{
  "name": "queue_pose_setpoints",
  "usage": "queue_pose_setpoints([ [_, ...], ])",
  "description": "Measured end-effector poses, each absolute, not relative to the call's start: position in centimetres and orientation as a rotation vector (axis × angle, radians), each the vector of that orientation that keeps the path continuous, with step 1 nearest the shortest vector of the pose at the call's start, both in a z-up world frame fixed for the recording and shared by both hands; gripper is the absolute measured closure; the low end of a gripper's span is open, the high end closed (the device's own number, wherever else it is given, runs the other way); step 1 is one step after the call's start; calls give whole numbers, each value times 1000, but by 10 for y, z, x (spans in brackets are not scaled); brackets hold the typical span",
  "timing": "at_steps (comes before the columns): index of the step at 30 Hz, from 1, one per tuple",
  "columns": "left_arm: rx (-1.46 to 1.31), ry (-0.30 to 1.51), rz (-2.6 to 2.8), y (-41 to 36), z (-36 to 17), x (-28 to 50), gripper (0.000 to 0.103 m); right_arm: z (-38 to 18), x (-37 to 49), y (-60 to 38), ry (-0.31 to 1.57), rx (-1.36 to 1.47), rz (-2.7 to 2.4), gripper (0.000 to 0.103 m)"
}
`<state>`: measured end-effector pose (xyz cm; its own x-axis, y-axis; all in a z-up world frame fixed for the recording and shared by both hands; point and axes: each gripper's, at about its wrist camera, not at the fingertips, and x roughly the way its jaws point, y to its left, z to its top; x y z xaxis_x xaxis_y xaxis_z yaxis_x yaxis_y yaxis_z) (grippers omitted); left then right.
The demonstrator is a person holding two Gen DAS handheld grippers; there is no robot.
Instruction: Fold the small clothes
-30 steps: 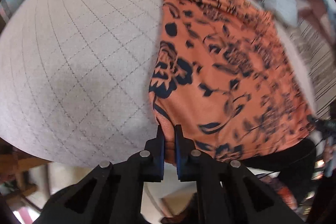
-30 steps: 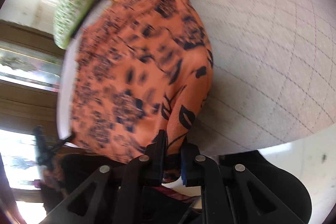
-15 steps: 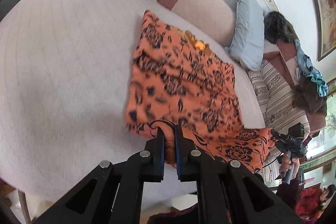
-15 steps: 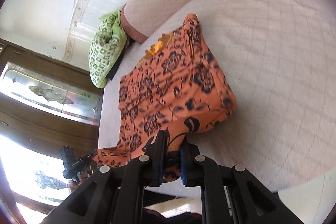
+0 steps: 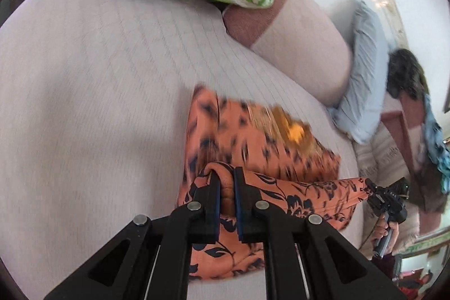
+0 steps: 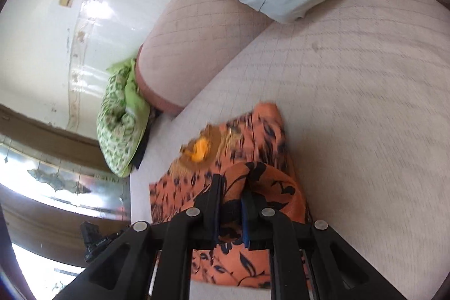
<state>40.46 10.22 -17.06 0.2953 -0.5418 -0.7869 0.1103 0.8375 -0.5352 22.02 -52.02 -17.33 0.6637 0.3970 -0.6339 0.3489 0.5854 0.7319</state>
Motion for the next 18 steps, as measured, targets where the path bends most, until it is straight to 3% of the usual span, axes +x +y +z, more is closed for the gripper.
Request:
queue_pose_setpoints([
  [10, -532, 1241, -280, 99, -239, 492, 94, -263, 318, -564, 807, 1265, 10, 86],
  [14, -694, 1078, -285, 117, -234, 482, 92, -280, 300, -586, 665, 1367, -71, 82],
  [15, -736, 993, -267, 126, -224, 476, 84, -279, 287, -594, 602, 1402, -100, 78],
  [16, -766, 928, -257, 133, -214, 469, 68, -275, 270, -602, 527, 1429, -129, 69],
  [18, -748, 839, -255, 134, -187, 446, 45, -254, 247, -605, 475, 1376, -164, 45],
])
